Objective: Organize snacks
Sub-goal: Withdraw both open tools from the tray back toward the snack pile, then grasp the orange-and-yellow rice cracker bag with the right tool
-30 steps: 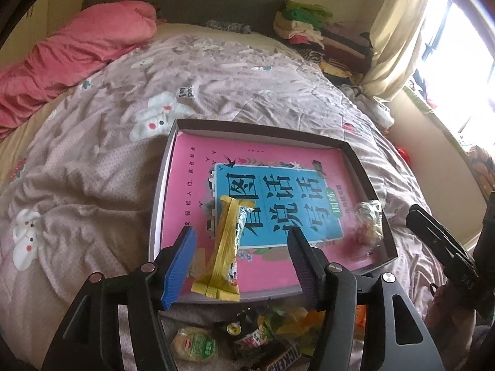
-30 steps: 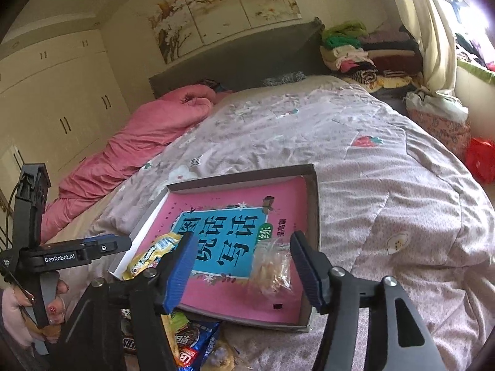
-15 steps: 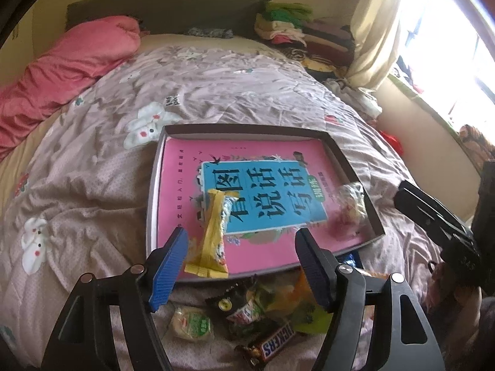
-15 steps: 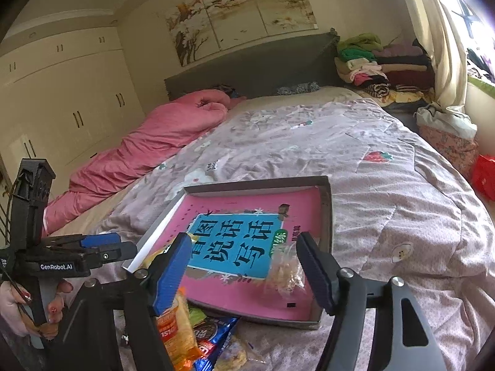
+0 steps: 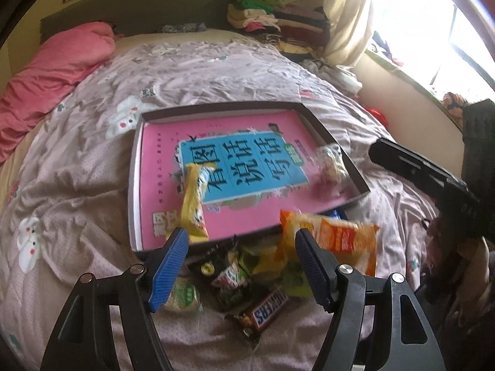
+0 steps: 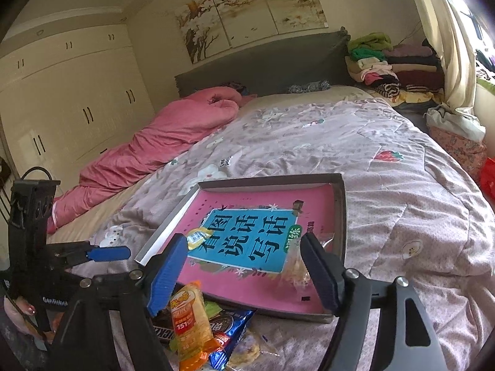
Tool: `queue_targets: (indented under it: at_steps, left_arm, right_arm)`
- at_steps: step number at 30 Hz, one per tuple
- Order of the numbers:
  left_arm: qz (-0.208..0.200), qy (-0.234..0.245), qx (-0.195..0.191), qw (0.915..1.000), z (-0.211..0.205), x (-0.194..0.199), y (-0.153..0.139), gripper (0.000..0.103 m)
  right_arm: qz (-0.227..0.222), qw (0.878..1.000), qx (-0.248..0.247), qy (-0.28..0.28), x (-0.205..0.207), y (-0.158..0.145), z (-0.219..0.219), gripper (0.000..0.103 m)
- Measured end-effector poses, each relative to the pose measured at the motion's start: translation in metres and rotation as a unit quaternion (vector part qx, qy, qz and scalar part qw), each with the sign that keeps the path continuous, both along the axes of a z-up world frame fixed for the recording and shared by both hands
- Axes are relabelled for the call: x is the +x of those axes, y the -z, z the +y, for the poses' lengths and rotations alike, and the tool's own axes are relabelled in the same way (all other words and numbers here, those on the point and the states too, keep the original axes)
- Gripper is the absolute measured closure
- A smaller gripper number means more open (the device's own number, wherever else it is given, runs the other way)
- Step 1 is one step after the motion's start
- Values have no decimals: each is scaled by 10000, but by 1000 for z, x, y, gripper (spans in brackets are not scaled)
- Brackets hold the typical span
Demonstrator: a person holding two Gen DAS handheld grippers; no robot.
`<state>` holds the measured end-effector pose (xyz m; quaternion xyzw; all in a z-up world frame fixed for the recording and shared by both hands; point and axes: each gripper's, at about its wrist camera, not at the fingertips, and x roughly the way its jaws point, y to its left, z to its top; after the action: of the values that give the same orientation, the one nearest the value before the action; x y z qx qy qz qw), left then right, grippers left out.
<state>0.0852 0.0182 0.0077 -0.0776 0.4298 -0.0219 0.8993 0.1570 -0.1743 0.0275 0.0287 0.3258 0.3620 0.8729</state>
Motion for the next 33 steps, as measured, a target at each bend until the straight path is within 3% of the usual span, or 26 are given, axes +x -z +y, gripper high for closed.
queue_targets:
  at_steps: [20, 33]
  left_arm:
    - [438, 928, 177, 9946, -29, -21, 29, 30]
    - [637, 1057, 175, 9922, -32, -19, 42, 30]
  right_arm:
    - [-97, 9989, -48, -446, -20, -3, 13, 25]
    - [-41, 9941, -464, -984, -34, 7, 33, 25]
